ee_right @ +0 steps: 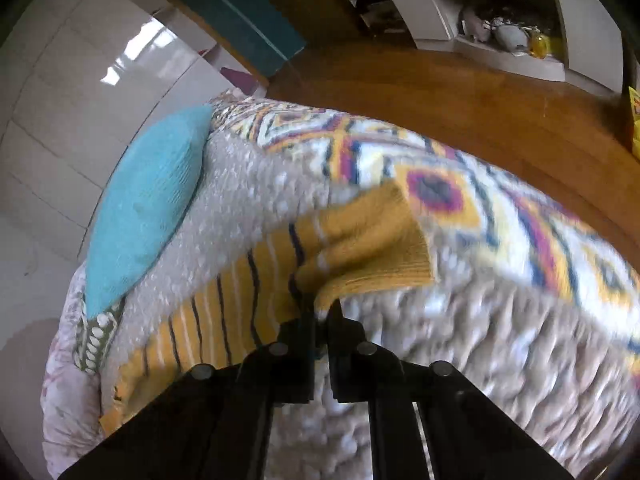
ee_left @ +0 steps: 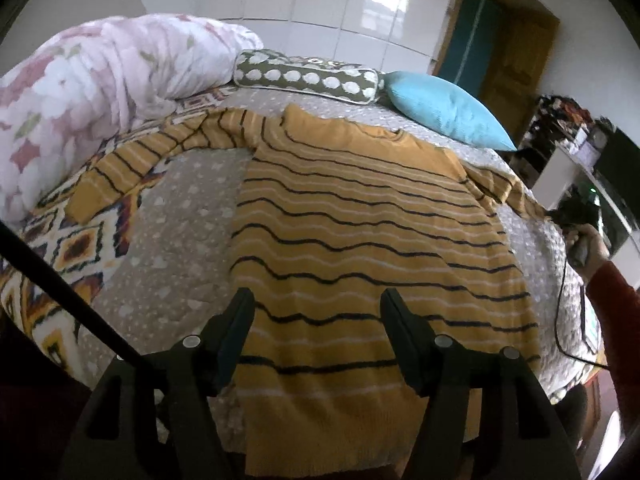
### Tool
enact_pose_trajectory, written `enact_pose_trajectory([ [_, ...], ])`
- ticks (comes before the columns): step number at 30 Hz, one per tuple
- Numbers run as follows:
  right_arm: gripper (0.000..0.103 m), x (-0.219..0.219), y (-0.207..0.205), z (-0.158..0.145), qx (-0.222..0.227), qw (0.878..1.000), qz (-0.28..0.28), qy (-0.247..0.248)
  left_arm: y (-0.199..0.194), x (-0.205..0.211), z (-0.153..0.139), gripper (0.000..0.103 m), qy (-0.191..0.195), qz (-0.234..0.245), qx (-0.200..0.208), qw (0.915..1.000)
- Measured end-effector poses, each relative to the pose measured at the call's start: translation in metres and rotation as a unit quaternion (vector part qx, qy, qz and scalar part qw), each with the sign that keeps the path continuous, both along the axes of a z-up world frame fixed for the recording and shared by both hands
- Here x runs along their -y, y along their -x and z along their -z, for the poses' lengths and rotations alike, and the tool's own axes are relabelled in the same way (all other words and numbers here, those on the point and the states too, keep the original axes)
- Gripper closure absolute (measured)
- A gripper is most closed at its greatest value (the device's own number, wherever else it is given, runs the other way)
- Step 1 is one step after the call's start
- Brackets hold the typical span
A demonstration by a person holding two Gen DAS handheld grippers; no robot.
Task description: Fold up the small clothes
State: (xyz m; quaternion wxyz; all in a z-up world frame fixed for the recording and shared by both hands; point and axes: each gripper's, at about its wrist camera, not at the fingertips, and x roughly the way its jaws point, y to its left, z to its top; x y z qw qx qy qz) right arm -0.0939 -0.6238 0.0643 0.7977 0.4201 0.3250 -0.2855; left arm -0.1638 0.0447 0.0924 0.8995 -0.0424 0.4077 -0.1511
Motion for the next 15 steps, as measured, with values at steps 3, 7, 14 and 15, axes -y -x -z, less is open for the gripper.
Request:
enact_pose_trajectory([
  [3,0.097,0.021,0.012,-0.031,-0.008,0.997,0.035,0.063,-0.004,-0.009,0.0,0.039,0.003,-0.013,0.001,0.9999],
  [7,0.097,0.033,0.026,-0.074,-0.031,0.988,0.084,0.125,-0.005,-0.022,0.001,0.039,0.017,-0.034,0.001,0.9993],
  [14,0.097,-0.048,-0.011,-0.119,-0.029,0.98,0.002,0.197,0.004,-0.05,-0.009,0.039,0.019,-0.066,0.025,0.9973],
  [15,0.097,-0.077,-0.031,-0.124,-0.02,0.978,-0.042,0.202,0.006,-0.054,-0.01,0.039,0.018,-0.07,0.03,0.997],
])
